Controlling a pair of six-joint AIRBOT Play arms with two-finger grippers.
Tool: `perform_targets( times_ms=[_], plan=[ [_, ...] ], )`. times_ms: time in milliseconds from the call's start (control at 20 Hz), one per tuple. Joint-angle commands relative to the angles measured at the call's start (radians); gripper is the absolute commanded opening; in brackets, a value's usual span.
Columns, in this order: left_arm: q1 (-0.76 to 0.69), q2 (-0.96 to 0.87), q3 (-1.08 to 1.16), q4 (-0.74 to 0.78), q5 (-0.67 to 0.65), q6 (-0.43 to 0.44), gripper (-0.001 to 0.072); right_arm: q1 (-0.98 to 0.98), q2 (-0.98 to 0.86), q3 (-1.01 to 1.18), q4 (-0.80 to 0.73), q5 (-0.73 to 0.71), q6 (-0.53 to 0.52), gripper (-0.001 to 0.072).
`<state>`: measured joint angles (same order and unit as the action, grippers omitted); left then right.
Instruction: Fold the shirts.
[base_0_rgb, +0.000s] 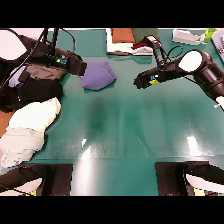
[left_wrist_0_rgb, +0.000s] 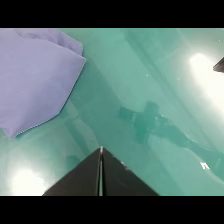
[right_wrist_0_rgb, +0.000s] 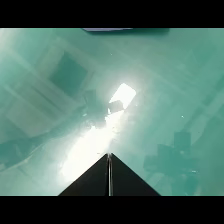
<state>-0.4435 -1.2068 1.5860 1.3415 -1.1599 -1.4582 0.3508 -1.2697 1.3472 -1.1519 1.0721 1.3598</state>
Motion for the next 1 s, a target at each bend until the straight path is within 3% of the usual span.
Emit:
perform_targets(
  times_ms=[0,600,650,750,800,950],
  plan=[
    [0.0,0.0,0.0,0.0,0.001,0.0,0.0027,0.0,0.0,0.001,0.0,0.0,0.0,0.0021],
    [0.004,0.0,0.0,0.011,0.205,0.0,0.0028,0.0,0.0,0.001,0.0,0.0,0.0,0.0021],
    [0.01,0.0,0.0,0.043,0.215,-0.005,0.0077,0.0,0.0,0.001,0.0,0.001,0.0,0.0021],
    [0.055,-0.032,0.0,0.129,0.188,-0.159,0.0634,0.0,0.0,0.001,0.009,0.001,0.001,0.0021],
    [0.093,-0.061,0.0,0.14,0.155,-0.191,0.0677,0.001,0.0,0.001,0.015,0.002,0.001,0.002],
    [0.188,-0.204,0.0,0.119,0.089,-0.188,0.0677,0.001,0.001,0.001,0.064,0.023,0.001,0.0021]
  ],
)
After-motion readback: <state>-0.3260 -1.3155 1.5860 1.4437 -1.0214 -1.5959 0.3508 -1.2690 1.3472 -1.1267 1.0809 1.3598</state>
